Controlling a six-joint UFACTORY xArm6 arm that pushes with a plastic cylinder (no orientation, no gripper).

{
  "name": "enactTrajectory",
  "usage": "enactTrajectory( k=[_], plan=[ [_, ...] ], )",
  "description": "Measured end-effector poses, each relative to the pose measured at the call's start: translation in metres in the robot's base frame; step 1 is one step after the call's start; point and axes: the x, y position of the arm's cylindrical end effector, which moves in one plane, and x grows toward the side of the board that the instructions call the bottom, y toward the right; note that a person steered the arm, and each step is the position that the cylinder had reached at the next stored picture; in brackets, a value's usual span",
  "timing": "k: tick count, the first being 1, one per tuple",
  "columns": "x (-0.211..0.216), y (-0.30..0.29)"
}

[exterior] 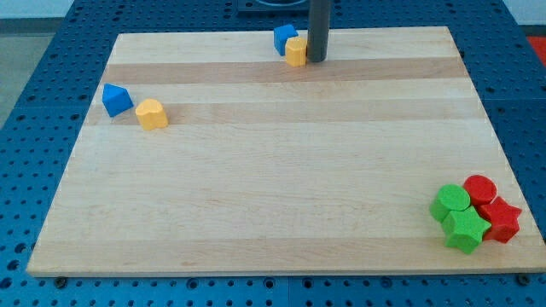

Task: Place the yellow hexagon below the blue cube

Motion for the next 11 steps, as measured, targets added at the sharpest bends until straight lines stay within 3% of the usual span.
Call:
enactTrajectory(
  k=[3, 7, 11],
  plan=[
    [0.031, 0.031],
    [0.004, 0.034],
    [0.017, -0.041]
  ],
)
